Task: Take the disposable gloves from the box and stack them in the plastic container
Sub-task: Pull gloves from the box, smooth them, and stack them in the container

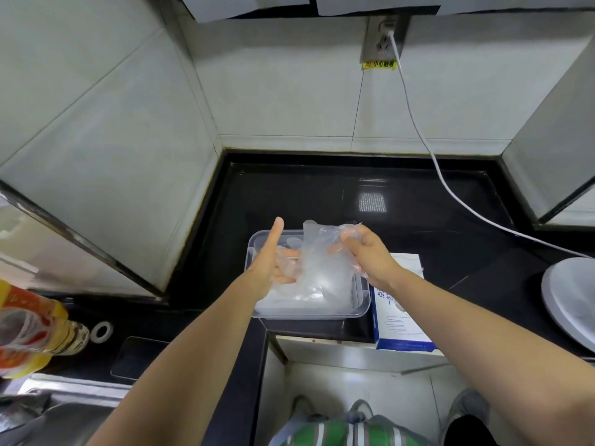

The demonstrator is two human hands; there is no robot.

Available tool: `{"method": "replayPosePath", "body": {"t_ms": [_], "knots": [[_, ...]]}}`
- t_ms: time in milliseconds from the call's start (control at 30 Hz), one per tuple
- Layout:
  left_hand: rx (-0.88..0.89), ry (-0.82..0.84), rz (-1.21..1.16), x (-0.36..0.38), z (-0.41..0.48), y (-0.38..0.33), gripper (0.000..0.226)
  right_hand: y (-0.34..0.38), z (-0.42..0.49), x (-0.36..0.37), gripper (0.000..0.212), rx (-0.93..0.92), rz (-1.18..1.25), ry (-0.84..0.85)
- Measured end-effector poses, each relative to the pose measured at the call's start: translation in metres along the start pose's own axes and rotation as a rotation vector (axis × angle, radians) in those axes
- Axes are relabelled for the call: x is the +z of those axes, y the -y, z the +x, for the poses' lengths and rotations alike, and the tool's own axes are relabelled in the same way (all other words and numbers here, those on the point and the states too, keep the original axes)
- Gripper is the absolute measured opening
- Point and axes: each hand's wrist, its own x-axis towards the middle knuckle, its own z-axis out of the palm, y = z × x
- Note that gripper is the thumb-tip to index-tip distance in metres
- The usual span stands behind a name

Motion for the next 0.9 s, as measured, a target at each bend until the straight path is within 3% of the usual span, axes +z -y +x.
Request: {"method": "replayPosePath", "body": {"t_ms": [67, 200, 333, 400, 500, 567, 700, 733, 800, 833, 900], "knots": [[-0.064, 0.178, -0.095, 0.001, 0.001, -0.001, 0.086, 0.002, -0.003, -0.002, 0.015, 0.034, 0.107, 0.073], [-0.086, 0.412, -0.136, 0.0, -0.001, -0.001, 0.048, 0.001, 0.001, -0.008, 0.032, 0.118, 0.307, 0.201], [0.035, 0.316, -0.432, 0.004, 0.002, -0.006, 0.016, 0.009, 0.006, -0.006, 0.028, 0.135, 0.381, 0.309], [0.201, 0.124, -0.457, 0.001, 0.007, -0.008, 0.014, 0.012, 0.01, -0.003, 0.03, 0.132, 0.441, 0.24], [0.43, -0.281, -0.273, -0.008, 0.008, -0.01, 0.029, 0.01, 0.016, 0.005, 0.013, 0.158, 0.2, -0.026], [0.493, -0.489, -0.179, -0.015, 0.011, -0.008, 0.033, 0.001, 0.018, 0.01, 0.016, 0.206, -0.073, -0.157], [0.732, -0.819, 0.172, -0.015, 0.005, -0.008, 0.027, -0.01, 0.015, 0.024, 0.022, 0.23, -0.498, -0.153], [0.852, -0.809, 0.297, -0.011, 0.0, -0.008, 0.026, -0.012, 0.015, 0.028, 0.024, 0.226, -0.561, -0.139], [1.046, -0.615, 0.565, 0.003, -0.009, -0.004, 0.021, -0.016, 0.015, 0.034, 0.02, 0.186, -0.654, -0.119], [1.078, -0.484, 0.707, 0.011, -0.009, 0.0, 0.018, -0.017, 0.016, 0.036, 0.016, 0.167, -0.687, -0.112], [0.953, -0.291, 0.981, 0.027, -0.001, 0.012, 0.018, -0.02, 0.017, 0.039, 0.015, 0.138, -0.72, -0.121]]}}
